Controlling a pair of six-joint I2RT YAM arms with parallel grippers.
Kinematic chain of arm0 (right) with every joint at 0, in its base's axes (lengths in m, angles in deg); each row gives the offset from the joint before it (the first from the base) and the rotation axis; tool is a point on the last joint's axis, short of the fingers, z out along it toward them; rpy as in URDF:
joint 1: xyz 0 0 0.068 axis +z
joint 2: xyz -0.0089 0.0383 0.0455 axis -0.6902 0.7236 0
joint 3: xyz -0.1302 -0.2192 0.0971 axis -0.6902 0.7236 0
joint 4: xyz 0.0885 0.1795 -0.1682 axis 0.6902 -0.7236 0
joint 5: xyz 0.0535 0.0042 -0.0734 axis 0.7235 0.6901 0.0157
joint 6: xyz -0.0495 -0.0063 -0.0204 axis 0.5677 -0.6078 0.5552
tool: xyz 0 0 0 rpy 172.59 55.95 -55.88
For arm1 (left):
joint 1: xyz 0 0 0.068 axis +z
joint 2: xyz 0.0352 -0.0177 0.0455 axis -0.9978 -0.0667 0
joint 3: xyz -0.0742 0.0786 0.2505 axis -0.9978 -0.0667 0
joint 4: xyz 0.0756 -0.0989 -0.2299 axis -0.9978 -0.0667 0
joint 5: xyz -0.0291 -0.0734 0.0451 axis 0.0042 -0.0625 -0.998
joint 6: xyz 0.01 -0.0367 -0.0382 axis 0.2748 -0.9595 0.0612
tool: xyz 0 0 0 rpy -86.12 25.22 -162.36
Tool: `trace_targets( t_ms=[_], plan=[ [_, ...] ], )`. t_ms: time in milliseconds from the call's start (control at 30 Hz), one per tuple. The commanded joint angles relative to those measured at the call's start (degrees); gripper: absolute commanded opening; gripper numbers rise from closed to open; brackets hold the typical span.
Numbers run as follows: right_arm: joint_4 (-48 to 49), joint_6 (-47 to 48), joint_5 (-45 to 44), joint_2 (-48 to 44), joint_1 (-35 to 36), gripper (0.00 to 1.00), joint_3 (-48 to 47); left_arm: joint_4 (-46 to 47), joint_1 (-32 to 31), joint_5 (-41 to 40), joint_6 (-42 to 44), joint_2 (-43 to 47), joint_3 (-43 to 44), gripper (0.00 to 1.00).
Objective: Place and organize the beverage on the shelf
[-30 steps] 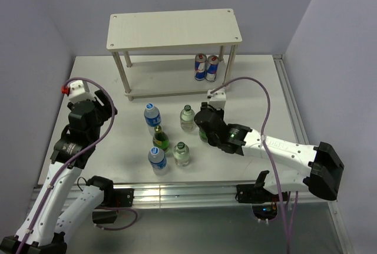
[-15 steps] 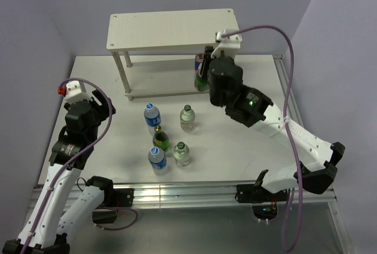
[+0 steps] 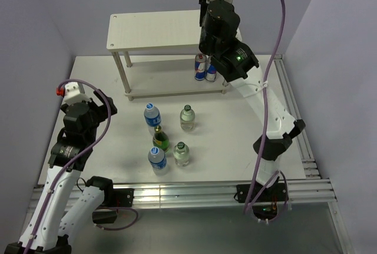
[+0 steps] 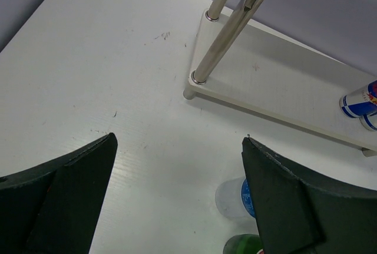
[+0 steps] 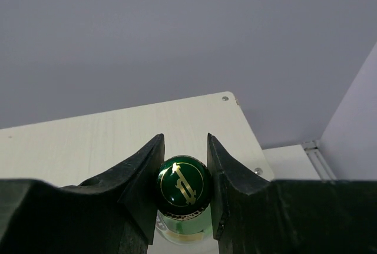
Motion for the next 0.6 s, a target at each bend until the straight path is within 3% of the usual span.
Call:
trace_targets(
  t_ms=[0,267,567],
  plan=[
    [9.05,5.80,1.27,-0.10,-2.25,0.00,-5.20,2.17,0.62,1.21,0.77,0.52,-0.19,0.94],
    [17.05,8.27,4.44,1.74,-5.69,0.00,-7.05,2.26,1.50,2.18,0.86,1.04,-0.37,0.94],
    [15.74,1.77,8.92,3.50,-10.96,0.00,-7.13,2.35,2.29,3.05,0.95,0.52,-0.46,0.93]
  ],
)
